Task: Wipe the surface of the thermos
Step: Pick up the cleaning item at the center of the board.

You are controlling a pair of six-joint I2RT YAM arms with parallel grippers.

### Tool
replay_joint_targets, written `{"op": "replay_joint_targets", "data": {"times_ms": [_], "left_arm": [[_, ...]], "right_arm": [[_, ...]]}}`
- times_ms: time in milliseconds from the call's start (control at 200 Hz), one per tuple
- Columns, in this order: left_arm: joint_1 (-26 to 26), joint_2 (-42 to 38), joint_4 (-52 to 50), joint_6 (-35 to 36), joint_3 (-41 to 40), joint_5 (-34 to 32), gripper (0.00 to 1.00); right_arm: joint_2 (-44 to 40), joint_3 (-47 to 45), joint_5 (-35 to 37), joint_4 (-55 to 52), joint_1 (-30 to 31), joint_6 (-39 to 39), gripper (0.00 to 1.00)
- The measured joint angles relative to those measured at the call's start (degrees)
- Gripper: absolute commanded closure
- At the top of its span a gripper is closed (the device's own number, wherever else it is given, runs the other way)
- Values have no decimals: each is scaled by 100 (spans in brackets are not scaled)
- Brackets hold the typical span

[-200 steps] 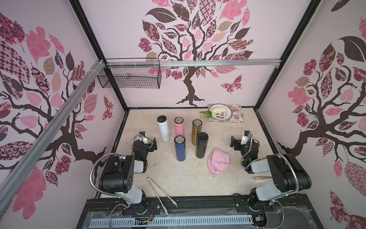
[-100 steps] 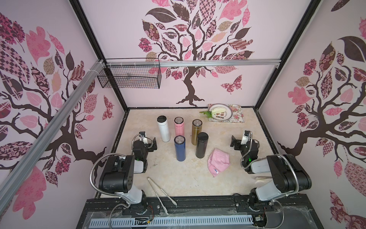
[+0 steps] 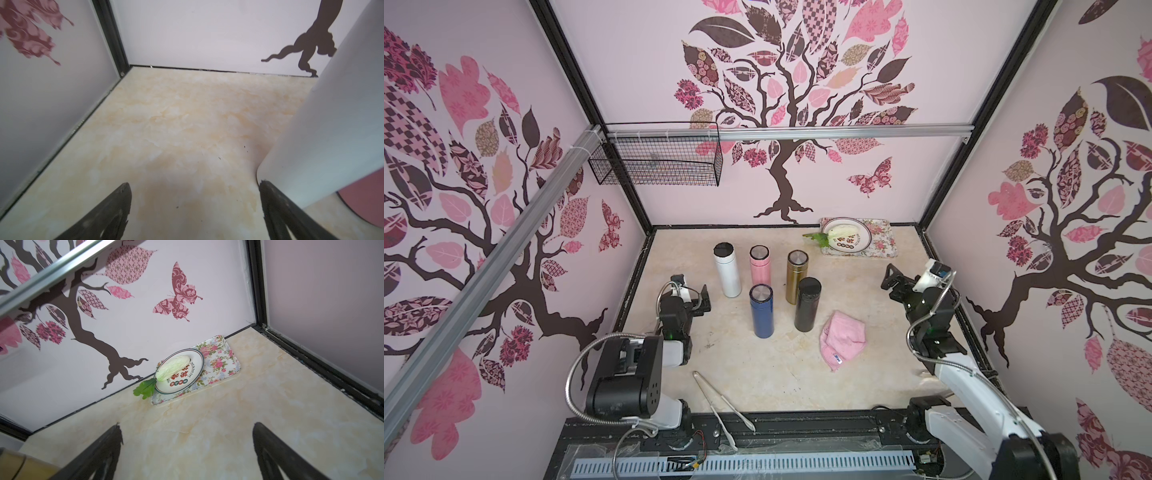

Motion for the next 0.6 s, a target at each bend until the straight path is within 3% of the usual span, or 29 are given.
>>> {"op": "replay_joint_targets", "data": {"times_ms": [165, 355, 510, 600], "left_arm": [[-17, -1174, -1040, -529, 214, -509, 2], [-42, -1547, -2782, -1464, 935, -673, 2], [-55, -1849, -3569, -2225, 918, -820, 2], [-42, -2286, -3517, -2695, 586, -990, 2]], "right_arm": [[-258, 535, -87, -1517, 39, 409, 0], [-66, 739, -216, -2625, 52, 483, 0], [579, 1084, -584, -3473, 52, 417, 0], [542, 1032, -852, -3523, 52, 621, 0]]}}
